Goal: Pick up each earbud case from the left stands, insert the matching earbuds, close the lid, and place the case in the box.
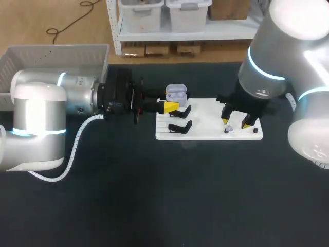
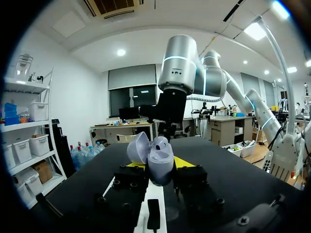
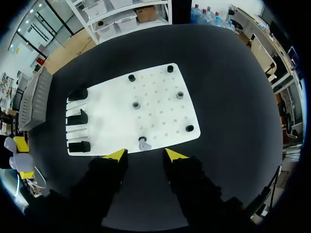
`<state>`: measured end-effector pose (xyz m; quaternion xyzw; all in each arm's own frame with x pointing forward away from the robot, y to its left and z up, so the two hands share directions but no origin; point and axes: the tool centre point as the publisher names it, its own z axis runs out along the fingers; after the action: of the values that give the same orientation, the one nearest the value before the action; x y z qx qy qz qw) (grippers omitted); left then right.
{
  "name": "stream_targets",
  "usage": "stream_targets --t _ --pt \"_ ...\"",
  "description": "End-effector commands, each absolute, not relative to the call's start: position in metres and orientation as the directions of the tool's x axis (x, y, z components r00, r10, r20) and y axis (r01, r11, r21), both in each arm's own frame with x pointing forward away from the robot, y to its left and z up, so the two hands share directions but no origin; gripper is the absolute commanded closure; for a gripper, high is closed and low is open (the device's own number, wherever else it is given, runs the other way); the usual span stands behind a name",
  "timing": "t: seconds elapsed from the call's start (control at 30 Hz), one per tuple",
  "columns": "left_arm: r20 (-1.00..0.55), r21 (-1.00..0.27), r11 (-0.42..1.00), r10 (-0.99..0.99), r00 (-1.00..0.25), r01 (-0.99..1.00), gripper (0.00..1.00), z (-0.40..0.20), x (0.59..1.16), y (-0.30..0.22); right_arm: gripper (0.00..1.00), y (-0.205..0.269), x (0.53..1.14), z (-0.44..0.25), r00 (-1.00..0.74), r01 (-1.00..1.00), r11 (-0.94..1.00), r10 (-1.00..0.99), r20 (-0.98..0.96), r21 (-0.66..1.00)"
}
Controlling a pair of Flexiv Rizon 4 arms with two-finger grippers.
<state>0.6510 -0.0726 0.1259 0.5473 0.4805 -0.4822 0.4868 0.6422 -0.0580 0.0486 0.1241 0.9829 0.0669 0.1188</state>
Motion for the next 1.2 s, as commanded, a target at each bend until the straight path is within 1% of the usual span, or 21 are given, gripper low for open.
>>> stream_targets --t 0.03,0.17,0.47,0.7,1.2 --pt "-0.996 0.072 -0.059 0.055 0.076 0.996 1.00 0.125 0.650 -0.072 0.53 -0.060 0.644 0.039 -0.942 0.221 0.959 0.257 -0.216 0.179" --pt "-0.996 0.072 -0.059 0.055 0.076 0.996 1.00 0.125 0.650 -0.072 0.51 -0.053 0.644 0.035 -0.948 0.208 0.962 0.244 -0.207 0.178" --pt "-0.996 0.072 -0.059 0.055 0.076 0.996 1.00 0.125 0.650 -0.072 0.53 -0.055 0.646 0.023 -0.951 0.214 0.961 0.246 -0.188 0.176" --pt "-0.996 0.072 -0.059 0.055 0.076 0.996 1.00 0.125 0.650 -0.072 0.58 -0.059 0.649 0.019 -0.944 0.242 0.952 0.276 -0.181 0.189" --pt "-0.996 0.072 -0.059 0.055 0.076 0.996 1.00 0.125 0.650 -0.072 0.63 -0.057 0.655 0.013 -0.944 0.252 0.944 0.288 -0.161 0.211"
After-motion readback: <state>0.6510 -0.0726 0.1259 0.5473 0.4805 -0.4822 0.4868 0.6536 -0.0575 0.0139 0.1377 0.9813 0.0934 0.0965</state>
